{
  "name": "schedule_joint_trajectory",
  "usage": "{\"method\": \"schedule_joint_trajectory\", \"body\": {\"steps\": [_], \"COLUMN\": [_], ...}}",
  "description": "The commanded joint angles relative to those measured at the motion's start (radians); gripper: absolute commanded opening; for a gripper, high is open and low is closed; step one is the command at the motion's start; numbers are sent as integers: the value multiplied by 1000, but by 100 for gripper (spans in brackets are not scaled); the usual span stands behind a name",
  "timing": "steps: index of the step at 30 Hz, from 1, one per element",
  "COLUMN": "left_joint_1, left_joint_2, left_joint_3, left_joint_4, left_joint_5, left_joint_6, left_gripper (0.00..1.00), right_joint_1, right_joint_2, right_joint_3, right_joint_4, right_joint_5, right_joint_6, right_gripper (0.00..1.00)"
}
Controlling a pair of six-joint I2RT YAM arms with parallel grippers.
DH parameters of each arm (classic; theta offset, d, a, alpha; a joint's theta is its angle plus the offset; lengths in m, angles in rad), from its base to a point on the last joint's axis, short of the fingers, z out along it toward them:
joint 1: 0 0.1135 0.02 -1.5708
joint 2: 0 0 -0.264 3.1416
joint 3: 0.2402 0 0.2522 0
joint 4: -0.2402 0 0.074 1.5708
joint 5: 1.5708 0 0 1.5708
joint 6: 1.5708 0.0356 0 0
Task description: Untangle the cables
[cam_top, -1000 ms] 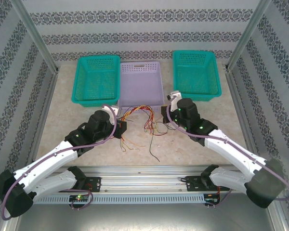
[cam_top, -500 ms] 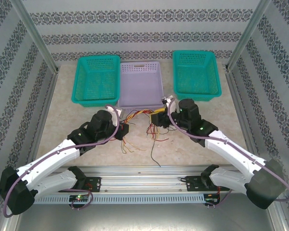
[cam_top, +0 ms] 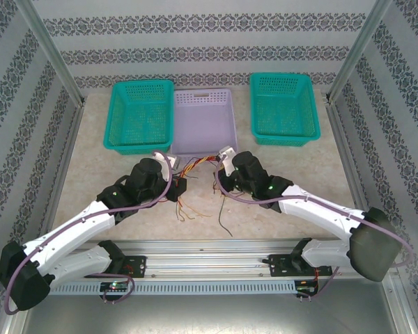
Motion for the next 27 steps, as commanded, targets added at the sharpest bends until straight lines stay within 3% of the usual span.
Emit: {"method": "schedule_joint_trajectory", "body": {"steps": [1,8,14,15,19,23,27], "left_joint_1": [8,10,10,10,10,10,10], "left_joint_2": [-30,-39,-31,-27,-14,-7,-5], "left_joint_3": [33,54,52,49,56,64,53], "left_joint_4": [-32,-138,-124,-113,-96,-88,-60], "left_joint_5": [-14,-86,-55,-47,-33,-20,-6], "left_joint_6": [9,13,-12,-17,-22,-19,-28], "left_gripper": [0,0,0,0,0,0,0], "right_joint_1": [0,-31,-88,-85,-64,-59,-55], "right_joint_2": [-54,-111,-164,-160,-145,-105,-21], "right_joint_3": [17,-8,-65,-65,-75,-64,-23], "right_joint_4": [0,-41,41,48,100,116,111], "right_joint_5": [180,307,-60,-117,-225,-189,-147], "right_joint_6": [-28,-23,53,55,47,42,14], "right_gripper": [0,0,0,2,33,44,45]}}
